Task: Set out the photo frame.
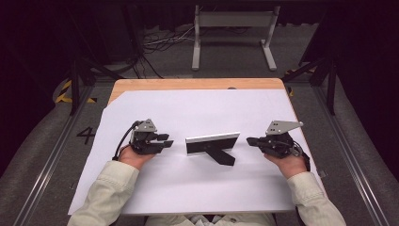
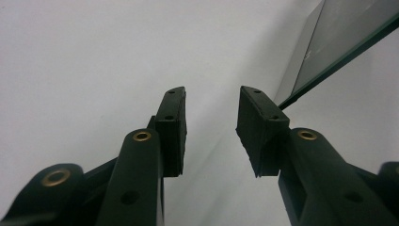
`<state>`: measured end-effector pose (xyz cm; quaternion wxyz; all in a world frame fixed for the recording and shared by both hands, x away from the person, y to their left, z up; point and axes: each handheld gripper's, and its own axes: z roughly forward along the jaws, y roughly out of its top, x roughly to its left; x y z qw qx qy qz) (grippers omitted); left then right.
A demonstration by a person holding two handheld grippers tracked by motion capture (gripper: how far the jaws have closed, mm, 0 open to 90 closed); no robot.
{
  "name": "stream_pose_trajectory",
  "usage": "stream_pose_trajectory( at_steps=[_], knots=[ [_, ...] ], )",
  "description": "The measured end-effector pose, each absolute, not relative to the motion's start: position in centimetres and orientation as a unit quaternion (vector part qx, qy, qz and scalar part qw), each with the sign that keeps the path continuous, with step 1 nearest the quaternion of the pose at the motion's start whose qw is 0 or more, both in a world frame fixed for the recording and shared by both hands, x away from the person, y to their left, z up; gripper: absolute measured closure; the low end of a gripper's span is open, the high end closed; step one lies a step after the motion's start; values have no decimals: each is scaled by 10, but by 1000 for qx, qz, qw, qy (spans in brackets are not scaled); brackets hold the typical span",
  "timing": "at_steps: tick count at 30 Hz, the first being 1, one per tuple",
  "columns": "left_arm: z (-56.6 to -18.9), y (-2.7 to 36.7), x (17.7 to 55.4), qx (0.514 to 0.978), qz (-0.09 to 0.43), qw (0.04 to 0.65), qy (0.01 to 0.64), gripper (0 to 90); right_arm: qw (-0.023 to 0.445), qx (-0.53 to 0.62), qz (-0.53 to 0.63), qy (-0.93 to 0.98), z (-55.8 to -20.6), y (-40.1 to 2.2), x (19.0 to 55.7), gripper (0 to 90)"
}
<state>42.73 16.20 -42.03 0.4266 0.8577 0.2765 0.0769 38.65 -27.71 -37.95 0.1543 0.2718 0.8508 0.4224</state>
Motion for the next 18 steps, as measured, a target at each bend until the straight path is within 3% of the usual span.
stream_pose_trajectory(
  at_steps=[18],
  knots=[
    [-421, 157, 426, 860, 70, 425, 273, 685, 126, 280, 399, 864, -390, -270, 391, 900]
  ],
)
